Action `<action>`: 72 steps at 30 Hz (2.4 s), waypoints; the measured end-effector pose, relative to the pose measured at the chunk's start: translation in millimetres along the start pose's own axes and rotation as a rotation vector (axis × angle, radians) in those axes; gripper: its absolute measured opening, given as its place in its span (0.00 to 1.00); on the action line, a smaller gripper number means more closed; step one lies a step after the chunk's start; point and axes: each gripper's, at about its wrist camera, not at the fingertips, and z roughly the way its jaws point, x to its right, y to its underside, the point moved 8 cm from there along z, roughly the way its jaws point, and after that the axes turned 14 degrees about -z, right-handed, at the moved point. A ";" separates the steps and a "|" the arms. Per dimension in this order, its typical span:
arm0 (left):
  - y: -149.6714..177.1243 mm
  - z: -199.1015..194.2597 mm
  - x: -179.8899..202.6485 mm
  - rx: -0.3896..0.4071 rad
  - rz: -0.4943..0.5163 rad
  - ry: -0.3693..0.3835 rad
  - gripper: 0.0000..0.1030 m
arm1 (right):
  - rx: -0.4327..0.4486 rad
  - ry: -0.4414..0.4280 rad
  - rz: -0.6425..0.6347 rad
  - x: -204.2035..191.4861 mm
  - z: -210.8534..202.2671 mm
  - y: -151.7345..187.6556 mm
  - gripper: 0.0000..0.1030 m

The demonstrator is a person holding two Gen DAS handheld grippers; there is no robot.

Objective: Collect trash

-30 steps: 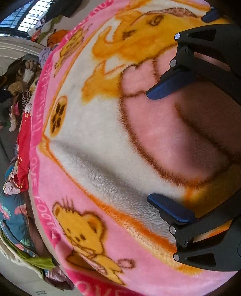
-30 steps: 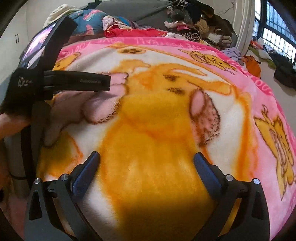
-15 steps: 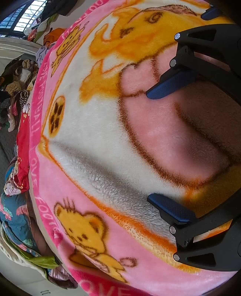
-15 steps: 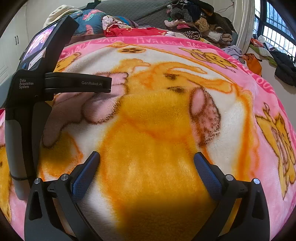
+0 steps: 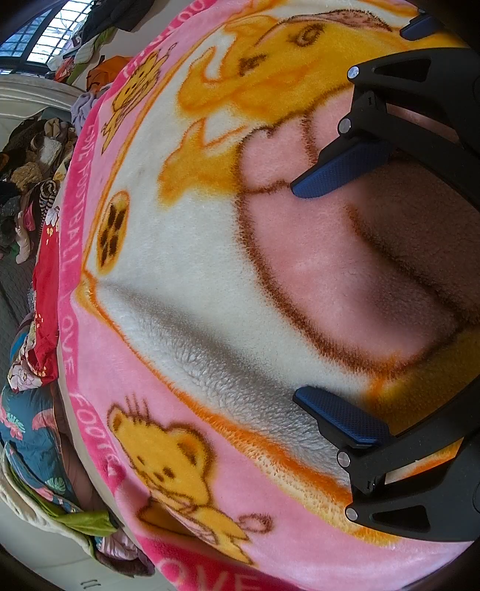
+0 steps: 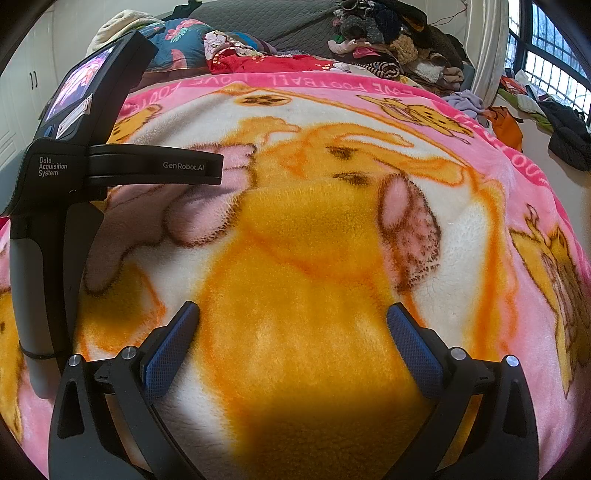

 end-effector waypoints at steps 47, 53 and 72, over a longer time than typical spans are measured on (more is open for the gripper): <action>0.3 1.1 -0.3 0.001 -0.001 0.002 0.91 | 0.001 0.000 0.000 -0.9 0.0 0.3 0.95; 0.1 0.5 -0.4 0.002 0.000 0.001 0.91 | 0.001 0.000 0.000 -0.7 0.1 0.2 0.95; -1.2 3.1 -1.0 0.003 0.003 -0.003 0.91 | 0.001 0.000 0.000 -1.0 -0.8 0.9 0.95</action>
